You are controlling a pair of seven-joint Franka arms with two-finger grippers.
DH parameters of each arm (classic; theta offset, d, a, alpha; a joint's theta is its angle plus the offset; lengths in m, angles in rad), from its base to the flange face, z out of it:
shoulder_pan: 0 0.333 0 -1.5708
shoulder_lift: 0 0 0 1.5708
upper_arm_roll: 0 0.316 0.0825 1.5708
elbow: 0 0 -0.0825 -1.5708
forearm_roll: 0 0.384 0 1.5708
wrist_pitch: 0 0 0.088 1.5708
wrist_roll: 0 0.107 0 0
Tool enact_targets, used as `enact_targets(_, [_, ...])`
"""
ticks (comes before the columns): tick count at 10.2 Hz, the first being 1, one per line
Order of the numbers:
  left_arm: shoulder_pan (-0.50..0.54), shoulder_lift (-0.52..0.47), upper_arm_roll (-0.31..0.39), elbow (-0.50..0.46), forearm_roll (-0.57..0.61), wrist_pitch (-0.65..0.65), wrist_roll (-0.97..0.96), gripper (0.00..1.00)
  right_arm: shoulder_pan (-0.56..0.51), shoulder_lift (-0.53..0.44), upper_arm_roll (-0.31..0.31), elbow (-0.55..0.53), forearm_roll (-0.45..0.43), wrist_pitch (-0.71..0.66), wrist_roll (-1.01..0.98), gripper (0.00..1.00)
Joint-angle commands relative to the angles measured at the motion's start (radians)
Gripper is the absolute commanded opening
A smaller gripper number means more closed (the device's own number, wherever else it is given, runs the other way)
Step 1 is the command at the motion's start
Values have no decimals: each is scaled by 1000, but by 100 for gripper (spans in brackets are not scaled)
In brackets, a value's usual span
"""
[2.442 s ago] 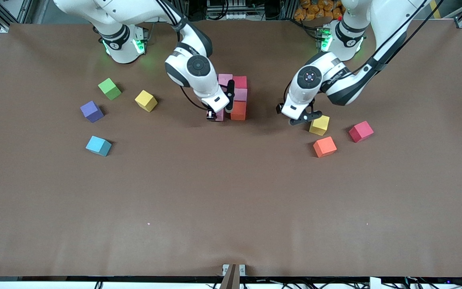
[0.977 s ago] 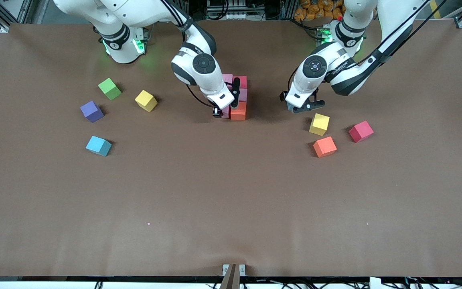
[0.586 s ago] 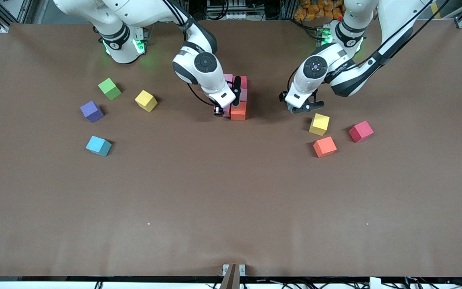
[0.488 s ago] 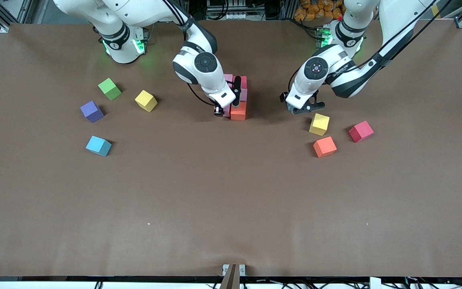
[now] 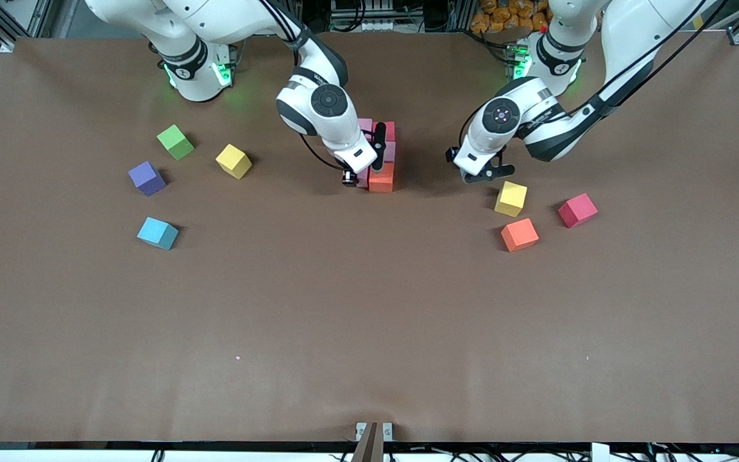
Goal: Form number 2 with 11 blocks
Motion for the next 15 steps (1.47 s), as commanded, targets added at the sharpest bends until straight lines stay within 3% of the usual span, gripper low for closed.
enact_targets(1, [-17, 5, 14, 3, 23, 14, -18, 100, 10, 10, -5, 13, 14, 3, 10, 52])
enact_targets(7, [-17, 5, 37, 15, 31, 13, -17, 100, 7, 10, -8, 19, 12, 3, 10, 53])
enact_targets(8, [-17, 5, 37, 15, 33, 13, -18, 38, 7, 10, -9, 21, 12, 3, 10, 53])
enact_targets(9, [-19, 5, 37, 15, 31, 11, -20, 10, 6, 10, -11, 19, 12, 3, 10, 53])
enact_targets(10, [-22, 3, 37, 17, 31, 10, -24, 0, 4, 10, -11, 19, 9, 5, 10, 53])
enact_targets(15, [-14, -3, 40, 121, 30, -3, -174, 0, 10, 22, -19, 25, 9, 19, 10, 53])
